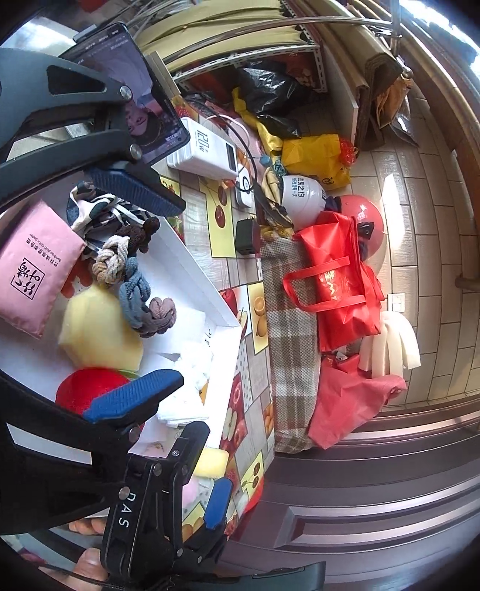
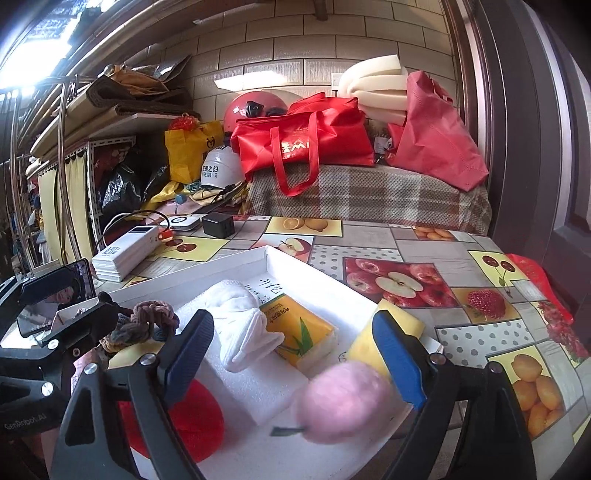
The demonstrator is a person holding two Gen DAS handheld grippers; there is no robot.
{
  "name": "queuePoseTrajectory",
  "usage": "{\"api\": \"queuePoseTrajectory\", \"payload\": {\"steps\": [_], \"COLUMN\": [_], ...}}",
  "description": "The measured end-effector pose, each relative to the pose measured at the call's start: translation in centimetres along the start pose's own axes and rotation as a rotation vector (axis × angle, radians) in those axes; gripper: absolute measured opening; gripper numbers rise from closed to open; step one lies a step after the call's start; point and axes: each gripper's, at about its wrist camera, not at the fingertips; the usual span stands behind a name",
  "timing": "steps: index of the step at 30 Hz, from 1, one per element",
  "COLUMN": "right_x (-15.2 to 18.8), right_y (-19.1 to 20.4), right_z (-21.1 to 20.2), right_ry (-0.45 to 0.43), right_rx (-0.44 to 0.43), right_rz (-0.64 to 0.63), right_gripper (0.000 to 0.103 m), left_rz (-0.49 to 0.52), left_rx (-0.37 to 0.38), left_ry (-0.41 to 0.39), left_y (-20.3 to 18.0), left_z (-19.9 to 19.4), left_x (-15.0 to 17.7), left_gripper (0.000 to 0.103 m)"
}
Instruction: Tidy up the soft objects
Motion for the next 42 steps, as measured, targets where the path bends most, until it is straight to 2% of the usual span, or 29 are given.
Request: {"api": "queuePoseTrajectory", "payload": {"steps": [1, 3, 10, 18, 29, 37, 42], "right_x": [0.0, -0.1, -0.1, 0.1, 1.4, 3.1, 4.1], "right_y": [0.0, -0.2, -0.5, -0.9, -1.1, -1.5, -2.1], "right_z": [-0.1, -0.1, -0.8, -2.2, -5.1, -9.0, -11.3], "right_ry": [-0.006, -0.015, -0.053, -0.131, -0.118, -0.119, -0.111], "right_rx": [0.006, 0.012, 0.025, 0.028, 0.017, -0.005, -0.018], "right_rz": [0.001, 0.012, 0.028, 0.052, 0.056, 0.056, 0.04], "right_gripper": [0.088, 0.088, 0.088, 0.089, 0.089, 0.089, 0.089], "left_rz": [0.008, 0.011, -0.055, -0.08, -0.076, -0.062, -0.044], "left_rx": [-0.006, -0.007, -0.022, -0.046, -0.032, -0.015, 0.022], "left_ry": [-0.007, -0.014, -0.05, -0.08, -0.066, -0.045, -0.039], "left_y": [-0.1, -0.1, 1.2, 1.6, 0.3, -1.4, -3.1], "left_z": [-0.1, -0.2, -0.4, -1.2, -3.4, -5.4, -7.3], "left_x": [0.0, 0.0, 0.2, 0.3, 0.9, 1.5, 2.1], "left_gripper": [0.091, 0.103, 0.103, 0.103, 0.103, 0.103, 0.103]}}
Point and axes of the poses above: each gripper's, at about its wrist camera, not at the fingertips, and z roughly the way its jaws point, y to its left, x to its underside, and after that the axes turned 2 degrees about -y, right-handed
